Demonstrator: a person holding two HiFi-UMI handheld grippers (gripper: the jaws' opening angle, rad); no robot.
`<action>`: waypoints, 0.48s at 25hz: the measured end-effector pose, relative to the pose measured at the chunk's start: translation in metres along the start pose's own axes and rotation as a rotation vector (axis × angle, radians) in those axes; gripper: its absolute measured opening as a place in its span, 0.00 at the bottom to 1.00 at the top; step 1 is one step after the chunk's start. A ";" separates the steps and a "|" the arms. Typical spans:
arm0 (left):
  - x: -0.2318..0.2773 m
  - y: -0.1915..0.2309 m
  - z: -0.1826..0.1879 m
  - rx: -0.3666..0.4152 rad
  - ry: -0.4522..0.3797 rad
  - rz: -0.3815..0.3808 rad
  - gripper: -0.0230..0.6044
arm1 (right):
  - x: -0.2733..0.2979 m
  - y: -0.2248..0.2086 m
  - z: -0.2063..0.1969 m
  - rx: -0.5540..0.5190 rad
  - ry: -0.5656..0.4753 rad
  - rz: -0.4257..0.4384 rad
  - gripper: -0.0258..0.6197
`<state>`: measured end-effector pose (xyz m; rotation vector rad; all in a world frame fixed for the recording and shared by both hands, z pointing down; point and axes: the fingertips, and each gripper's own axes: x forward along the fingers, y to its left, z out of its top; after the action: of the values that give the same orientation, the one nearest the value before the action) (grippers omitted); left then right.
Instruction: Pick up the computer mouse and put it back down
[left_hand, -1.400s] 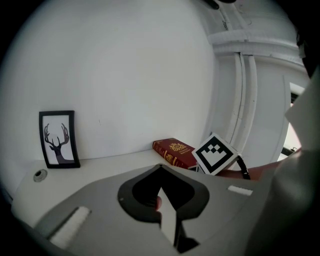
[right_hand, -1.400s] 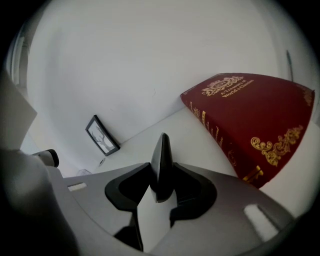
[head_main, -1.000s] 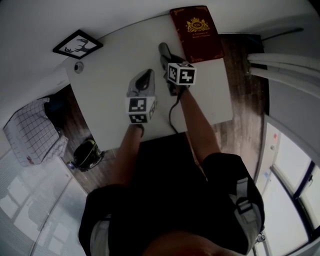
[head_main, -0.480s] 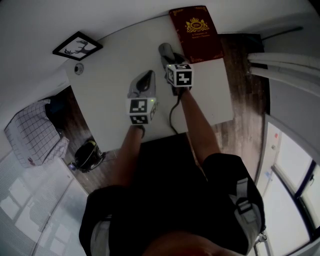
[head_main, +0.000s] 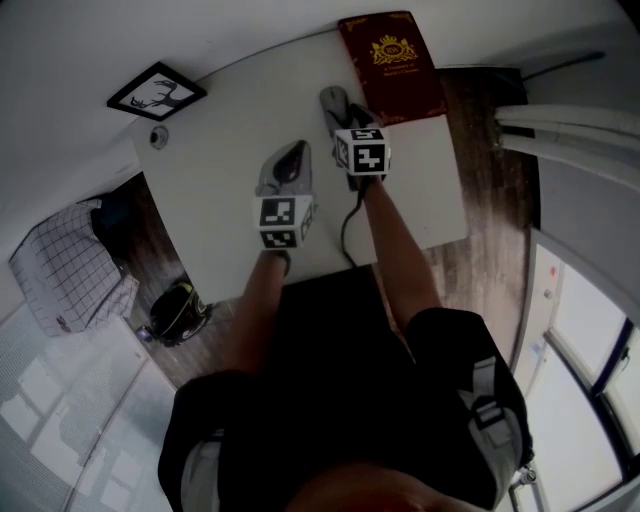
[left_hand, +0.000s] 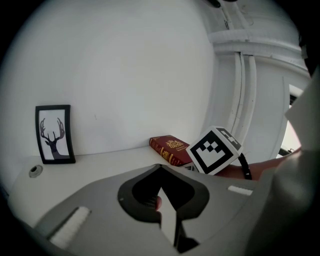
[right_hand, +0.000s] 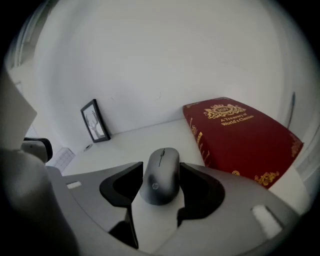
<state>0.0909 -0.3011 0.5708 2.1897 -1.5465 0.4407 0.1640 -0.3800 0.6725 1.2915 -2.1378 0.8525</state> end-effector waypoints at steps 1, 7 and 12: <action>-0.001 -0.001 0.001 0.000 -0.002 -0.002 0.04 | -0.002 0.001 0.002 -0.007 -0.005 -0.003 0.42; -0.009 -0.002 0.006 -0.006 -0.025 0.002 0.04 | -0.021 0.015 0.016 -0.053 -0.062 -0.007 0.39; -0.024 0.002 0.013 -0.015 -0.075 0.002 0.04 | -0.047 0.039 0.033 -0.082 -0.149 0.000 0.30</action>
<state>0.0812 -0.2895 0.5481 2.2171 -1.5851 0.3504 0.1460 -0.3628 0.6083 1.3499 -2.2622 0.6795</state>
